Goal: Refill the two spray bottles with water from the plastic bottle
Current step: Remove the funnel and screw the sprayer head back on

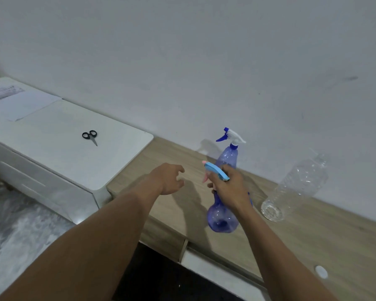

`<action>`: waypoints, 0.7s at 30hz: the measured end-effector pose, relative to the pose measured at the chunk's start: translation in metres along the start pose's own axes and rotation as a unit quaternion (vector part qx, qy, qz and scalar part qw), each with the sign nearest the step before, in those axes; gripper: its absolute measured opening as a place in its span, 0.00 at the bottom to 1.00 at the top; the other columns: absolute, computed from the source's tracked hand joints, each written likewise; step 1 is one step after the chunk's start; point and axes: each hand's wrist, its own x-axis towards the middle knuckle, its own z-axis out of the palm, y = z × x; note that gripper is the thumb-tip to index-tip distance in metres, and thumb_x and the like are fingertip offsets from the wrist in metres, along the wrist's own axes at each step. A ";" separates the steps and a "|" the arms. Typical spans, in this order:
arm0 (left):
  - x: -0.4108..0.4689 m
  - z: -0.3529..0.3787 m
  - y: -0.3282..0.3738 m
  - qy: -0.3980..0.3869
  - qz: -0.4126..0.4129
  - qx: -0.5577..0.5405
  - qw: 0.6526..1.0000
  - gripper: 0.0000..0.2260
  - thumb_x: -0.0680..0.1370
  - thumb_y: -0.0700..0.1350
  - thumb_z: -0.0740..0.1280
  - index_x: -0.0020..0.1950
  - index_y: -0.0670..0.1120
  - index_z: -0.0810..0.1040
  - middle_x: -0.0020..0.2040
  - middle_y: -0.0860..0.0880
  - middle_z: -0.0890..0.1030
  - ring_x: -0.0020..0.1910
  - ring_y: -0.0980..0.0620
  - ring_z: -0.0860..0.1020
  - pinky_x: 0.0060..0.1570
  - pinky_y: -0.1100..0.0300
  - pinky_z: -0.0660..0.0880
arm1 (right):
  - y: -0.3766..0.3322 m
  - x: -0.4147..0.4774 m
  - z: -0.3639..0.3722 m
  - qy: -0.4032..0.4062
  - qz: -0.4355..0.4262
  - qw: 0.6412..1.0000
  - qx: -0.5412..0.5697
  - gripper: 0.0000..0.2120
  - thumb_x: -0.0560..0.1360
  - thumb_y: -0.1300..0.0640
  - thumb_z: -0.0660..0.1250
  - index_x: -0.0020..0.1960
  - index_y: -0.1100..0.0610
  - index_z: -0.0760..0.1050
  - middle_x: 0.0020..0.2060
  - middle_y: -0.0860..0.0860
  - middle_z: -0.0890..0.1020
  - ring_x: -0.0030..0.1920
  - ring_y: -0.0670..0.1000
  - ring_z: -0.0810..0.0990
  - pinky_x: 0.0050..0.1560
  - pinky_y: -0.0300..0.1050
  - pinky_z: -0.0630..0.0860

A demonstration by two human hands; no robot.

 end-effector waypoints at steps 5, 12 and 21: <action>0.032 -0.014 0.004 -0.032 0.028 -0.072 0.996 0.23 0.72 0.46 0.69 0.68 0.52 0.75 0.61 0.51 0.79 0.56 0.51 0.78 0.60 0.58 0.75 | -0.027 0.039 0.010 0.018 -0.006 1.000 -0.012 0.07 0.77 0.46 0.70 0.45 0.49 0.82 0.37 0.52 0.83 0.33 0.44 0.80 0.36 0.35 0.75; 0.089 -0.018 -0.015 -0.053 0.053 -0.169 0.983 0.29 0.61 0.52 0.76 0.62 0.55 0.77 0.54 0.55 0.80 0.47 0.54 0.81 0.54 0.53 0.79 | -0.049 0.107 0.038 0.038 -0.008 0.998 -0.057 0.02 0.76 0.55 0.72 0.47 0.53 0.83 0.36 0.48 0.84 0.34 0.40 0.79 0.34 0.28 0.71; 0.174 0.009 -0.051 -0.044 0.094 -0.217 0.971 0.23 0.65 0.48 0.78 0.58 0.54 0.78 0.47 0.55 0.82 0.44 0.59 0.80 0.48 0.58 0.78 | -0.034 0.199 0.061 0.065 0.052 0.993 -0.082 0.09 0.74 0.65 0.70 0.46 0.52 0.81 0.42 0.48 0.84 0.45 0.52 0.84 0.46 0.54 0.82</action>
